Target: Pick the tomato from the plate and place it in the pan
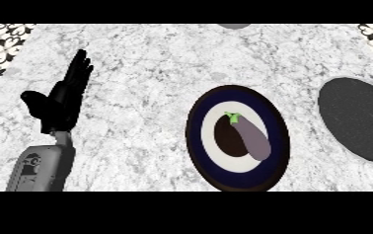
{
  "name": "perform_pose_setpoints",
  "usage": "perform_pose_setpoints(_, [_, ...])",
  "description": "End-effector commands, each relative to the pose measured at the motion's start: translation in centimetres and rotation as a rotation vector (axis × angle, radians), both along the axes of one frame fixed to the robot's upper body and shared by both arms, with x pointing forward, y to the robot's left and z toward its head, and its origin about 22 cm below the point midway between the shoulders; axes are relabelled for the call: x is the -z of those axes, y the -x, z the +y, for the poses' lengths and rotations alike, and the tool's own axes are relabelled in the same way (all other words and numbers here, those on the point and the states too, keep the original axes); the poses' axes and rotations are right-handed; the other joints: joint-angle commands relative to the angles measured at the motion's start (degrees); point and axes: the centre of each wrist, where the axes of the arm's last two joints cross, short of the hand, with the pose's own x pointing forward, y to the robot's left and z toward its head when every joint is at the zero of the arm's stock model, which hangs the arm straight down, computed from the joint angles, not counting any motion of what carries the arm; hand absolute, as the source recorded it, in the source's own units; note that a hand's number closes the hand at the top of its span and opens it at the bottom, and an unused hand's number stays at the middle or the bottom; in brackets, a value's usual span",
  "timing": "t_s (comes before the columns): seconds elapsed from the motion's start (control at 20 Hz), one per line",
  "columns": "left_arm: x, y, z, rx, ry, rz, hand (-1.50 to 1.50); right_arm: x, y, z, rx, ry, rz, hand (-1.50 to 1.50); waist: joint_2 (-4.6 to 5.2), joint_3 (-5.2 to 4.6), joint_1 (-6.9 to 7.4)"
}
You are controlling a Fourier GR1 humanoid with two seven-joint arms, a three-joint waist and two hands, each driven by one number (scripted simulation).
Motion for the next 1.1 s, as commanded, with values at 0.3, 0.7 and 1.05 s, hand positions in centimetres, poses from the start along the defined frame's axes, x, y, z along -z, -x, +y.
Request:
perform_pose_setpoints(0.3, [0.7, 0.8, -0.2, 0.004, 0.003, -0.002, 0.00, 6.0, 2.1, -1.0, -0.144, -0.360, 0.058, -1.50, 0.10, 0.06, 0.37])
perform_pose_setpoints(0.7, [-0.9, 0.3, 1.8, -0.027, -0.001, 0.010, 0.00, 3.5, 2.0, -2.7, -0.149, -0.339, -0.295, -1.50, -0.61, -0.07, -1.05])
perform_pose_setpoints(1.05, [1.0, 1.6, 1.5, -0.067, -0.011, 0.028, 0.00, 6.3, 6.8, -3.7, -0.251, -0.546, -0.401, -1.50, -1.50, -0.38, -3.50])
